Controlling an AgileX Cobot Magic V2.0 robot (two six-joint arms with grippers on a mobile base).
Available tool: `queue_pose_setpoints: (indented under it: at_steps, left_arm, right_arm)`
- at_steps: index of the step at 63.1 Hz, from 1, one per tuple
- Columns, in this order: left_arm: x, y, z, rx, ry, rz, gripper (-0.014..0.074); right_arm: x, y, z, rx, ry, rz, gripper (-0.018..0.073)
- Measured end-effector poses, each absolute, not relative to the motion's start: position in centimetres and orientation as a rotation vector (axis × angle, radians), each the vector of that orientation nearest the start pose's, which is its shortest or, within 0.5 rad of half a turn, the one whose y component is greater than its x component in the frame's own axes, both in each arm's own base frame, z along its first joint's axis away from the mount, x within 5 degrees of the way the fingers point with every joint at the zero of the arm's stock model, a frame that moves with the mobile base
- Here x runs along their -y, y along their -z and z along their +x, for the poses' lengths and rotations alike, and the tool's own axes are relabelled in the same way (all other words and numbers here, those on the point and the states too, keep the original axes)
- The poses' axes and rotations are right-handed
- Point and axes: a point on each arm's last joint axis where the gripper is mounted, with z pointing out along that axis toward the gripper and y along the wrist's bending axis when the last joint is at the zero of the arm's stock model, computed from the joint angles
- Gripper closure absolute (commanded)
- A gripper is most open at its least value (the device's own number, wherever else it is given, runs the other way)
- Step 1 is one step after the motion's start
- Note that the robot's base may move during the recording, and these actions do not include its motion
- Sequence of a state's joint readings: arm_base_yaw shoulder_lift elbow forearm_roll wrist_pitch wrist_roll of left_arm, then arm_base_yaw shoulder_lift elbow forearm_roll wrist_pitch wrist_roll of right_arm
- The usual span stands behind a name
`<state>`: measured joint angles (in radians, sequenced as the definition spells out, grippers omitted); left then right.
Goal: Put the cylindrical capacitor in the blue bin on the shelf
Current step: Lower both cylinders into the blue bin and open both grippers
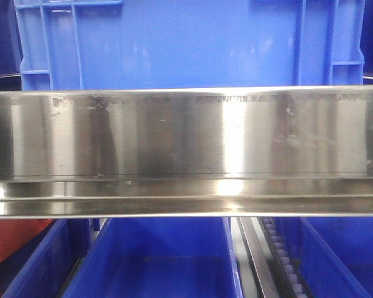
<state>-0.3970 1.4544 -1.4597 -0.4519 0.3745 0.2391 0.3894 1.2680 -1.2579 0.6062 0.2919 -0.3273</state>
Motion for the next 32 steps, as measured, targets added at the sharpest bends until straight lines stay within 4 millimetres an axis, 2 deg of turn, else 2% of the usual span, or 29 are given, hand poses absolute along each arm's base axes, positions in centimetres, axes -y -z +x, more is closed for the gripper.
queue_pose_setpoints:
  at_steps: [2,4,11,23,32]
  left_arm:
    - [14.3,-43.6,30.4,-1.81,0.557,0.309,0.0614]
    - [14.2,-44.0,30.1,-1.794,0.557,0.306,0.0706]
    - [13.9,-44.8,29.7,-1.757,0.554,0.298,0.0708]
    - [13.1,-45.1,29.2,-1.759,0.544,0.288,0.0708]
    - [11.2,-46.3,26.4,-1.647,0.519,0.229,0.0708]
  right_arm:
    - [-12.2,-43.4,25.9,-1.745,-0.614,-0.241,0.0438]
    - [-12.1,-43.6,25.7,-1.736,-0.612,-0.241,0.0505]
    - [-12.0,-44.0,25.4,-1.724,-0.612,-0.243,0.073]
    - [-11.7,-44.3,24.4,-1.728,-0.586,-0.288,0.0713]
    - [-10.2,-45.3,21.8,-1.652,-0.496,-0.327,0.0713]
